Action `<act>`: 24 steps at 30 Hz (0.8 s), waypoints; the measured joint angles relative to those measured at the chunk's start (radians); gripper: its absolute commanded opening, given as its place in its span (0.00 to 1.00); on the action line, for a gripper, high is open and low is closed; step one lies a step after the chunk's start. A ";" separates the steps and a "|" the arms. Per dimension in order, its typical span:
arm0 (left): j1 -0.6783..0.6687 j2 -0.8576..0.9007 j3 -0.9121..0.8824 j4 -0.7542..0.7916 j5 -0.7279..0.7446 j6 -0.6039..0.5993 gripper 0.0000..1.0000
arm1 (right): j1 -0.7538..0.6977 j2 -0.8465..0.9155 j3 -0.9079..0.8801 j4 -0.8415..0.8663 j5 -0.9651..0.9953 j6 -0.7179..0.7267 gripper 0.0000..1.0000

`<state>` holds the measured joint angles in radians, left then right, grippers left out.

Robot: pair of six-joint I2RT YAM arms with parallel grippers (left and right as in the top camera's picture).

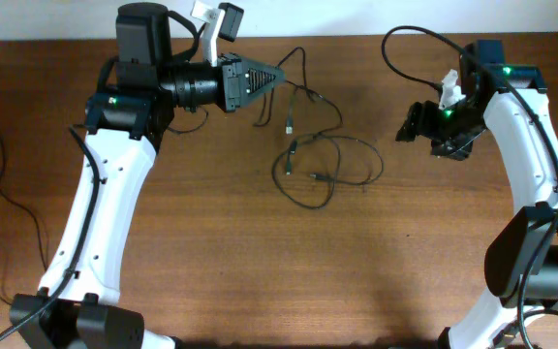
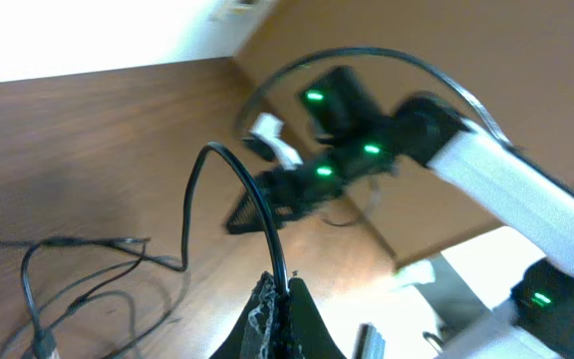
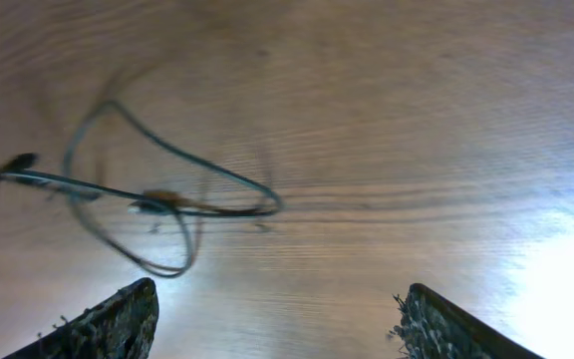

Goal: Untangle cables
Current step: 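Lift the strand with the left gripper and pull it leftward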

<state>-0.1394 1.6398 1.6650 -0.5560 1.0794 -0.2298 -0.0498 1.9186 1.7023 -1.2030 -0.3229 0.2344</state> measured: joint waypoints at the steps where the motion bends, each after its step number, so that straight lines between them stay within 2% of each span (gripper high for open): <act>1: 0.000 0.000 0.000 0.006 0.026 0.000 0.00 | 0.003 0.000 0.000 0.007 -0.026 -0.012 0.79; 8: 0.000 0.000 0.000 0.013 0.101 0.000 0.00 | 0.112 0.000 0.000 0.072 -0.166 -0.055 0.79; 13: 0.000 0.000 0.000 0.015 0.109 0.000 0.00 | 0.232 0.000 0.000 0.127 -0.199 -0.058 0.79; 17: 0.000 0.000 0.000 0.015 0.111 0.000 0.00 | 0.274 0.000 0.000 0.145 -0.206 -0.058 0.79; 24: 0.000 0.000 0.000 0.011 0.111 -0.003 0.00 | 0.278 0.000 0.000 0.213 -0.207 -0.040 0.62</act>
<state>-0.1394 1.6398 1.6650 -0.5453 1.1908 -0.2329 0.2283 1.9186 1.7023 -0.9901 -0.5297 0.1947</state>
